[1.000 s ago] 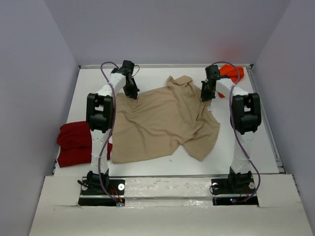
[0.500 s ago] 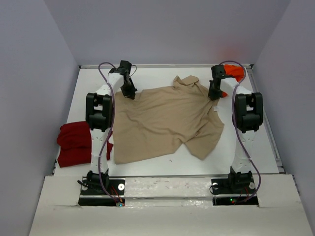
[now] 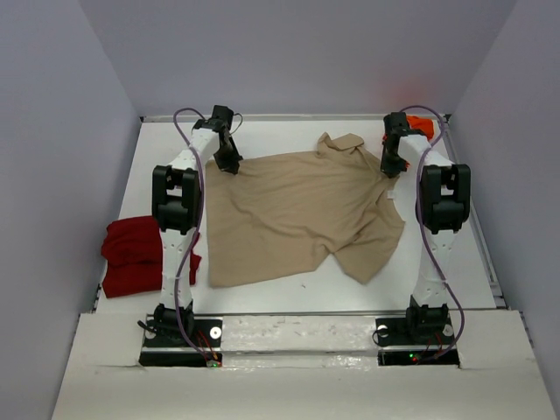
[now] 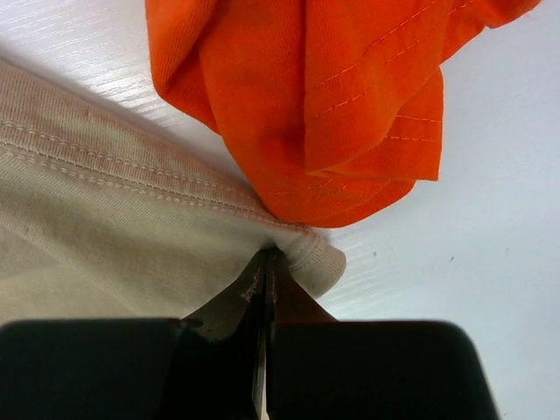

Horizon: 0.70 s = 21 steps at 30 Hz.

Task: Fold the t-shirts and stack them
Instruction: Flatten out the tshirt

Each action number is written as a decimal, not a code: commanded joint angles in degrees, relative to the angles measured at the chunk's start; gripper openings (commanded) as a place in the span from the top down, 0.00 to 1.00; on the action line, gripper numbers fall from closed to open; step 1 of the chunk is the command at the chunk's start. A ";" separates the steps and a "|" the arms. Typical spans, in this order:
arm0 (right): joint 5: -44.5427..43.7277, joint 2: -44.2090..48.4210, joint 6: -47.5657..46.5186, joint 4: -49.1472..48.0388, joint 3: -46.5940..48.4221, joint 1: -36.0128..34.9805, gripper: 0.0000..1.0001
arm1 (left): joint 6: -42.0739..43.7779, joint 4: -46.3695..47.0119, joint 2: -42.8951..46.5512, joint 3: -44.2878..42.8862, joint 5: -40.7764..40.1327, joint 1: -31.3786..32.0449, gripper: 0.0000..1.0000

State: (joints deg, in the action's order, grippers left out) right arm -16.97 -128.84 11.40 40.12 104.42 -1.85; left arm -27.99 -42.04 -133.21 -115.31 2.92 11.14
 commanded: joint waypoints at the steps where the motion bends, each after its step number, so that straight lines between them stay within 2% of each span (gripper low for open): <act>1: 0.09 0.34 -0.94 1.01 2.37 0.35 1.00 | -0.75 -2.33 -0.03 -5.79 -1.50 -0.15 1.00; 7: 4.39 5.42 0.11 -2.14 -0.09 0.35 1.00 | -1.02 -6.38 -7.94 -13.27 -0.90 -0.68 1.00; 10: 5.45 12.01 -0.06 -7.22 -5.71 -0.87 1.00 | -1.28 -6.57 -8.65 -12.32 0.85 -1.20 1.00; 14: 5.99 17.73 -0.93 -10.49 -9.50 -4.12 1.00 | -1.37 -1.05 -1.04 -4.59 -0.02 -0.94 1.00; 17: 6.60 18.18 -1.55 -10.50 -8.36 -6.23 1.00 | -1.28 2.65 5.22 0.94 -2.20 -0.68 1.00; 21: 5.82 20.02 -2.08 -10.50 -8.18 -9.05 1.00 | -0.40 0.14 5.60 -2.79 -6.33 -0.85 1.00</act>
State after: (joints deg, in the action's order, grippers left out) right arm -11.57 -110.91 10.68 32.23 95.20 -7.90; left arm -29.52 -41.82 -133.14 -115.09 1.10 10.15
